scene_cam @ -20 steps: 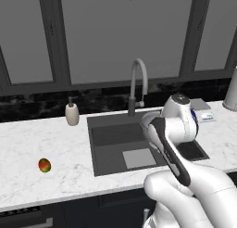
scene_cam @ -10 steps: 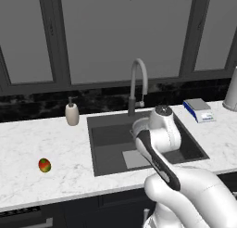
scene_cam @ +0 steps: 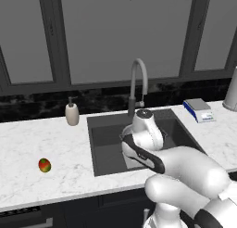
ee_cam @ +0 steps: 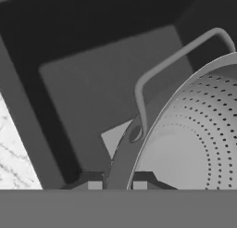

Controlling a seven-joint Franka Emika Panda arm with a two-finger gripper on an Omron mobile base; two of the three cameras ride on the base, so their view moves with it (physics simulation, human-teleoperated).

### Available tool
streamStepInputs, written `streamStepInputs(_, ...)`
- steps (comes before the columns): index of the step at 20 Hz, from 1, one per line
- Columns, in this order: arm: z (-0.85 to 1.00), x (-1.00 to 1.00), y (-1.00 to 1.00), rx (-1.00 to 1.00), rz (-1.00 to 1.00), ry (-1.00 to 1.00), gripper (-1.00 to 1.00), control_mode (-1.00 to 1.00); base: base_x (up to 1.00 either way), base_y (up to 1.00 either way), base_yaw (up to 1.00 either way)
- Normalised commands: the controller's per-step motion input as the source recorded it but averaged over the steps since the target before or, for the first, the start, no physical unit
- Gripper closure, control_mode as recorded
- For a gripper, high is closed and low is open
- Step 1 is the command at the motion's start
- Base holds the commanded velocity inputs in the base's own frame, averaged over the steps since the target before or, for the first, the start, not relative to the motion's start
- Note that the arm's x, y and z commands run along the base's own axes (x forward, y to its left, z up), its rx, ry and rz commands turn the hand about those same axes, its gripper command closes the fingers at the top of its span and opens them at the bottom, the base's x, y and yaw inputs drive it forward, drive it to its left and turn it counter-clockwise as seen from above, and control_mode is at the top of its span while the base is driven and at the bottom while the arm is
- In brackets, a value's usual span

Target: Put the colander in the sink, put the mango in the colander, and turn on the sink faucet and pour water over the colander.

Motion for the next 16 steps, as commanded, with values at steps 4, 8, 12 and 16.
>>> streamStepInputs(4,-0.48,0.50,0.02,0.00,-0.12,0.00,1.00,-1.00,0.00,0.00,0.00)
streamStepInputs(8,-0.49,0.48,0.00,0.00,-0.10,0.00,1.00,-1.00,0.00,0.00,0.00)
streamStepInputs(12,-0.58,0.47,0.00,0.00,-0.08,0.00,1.00,-1.00,0.00,0.00,0.00)
streamStepInputs(16,-0.44,0.52,0.00,0.00,-0.09,0.00,1.00,-1.00,0.00,0.00,0.00)
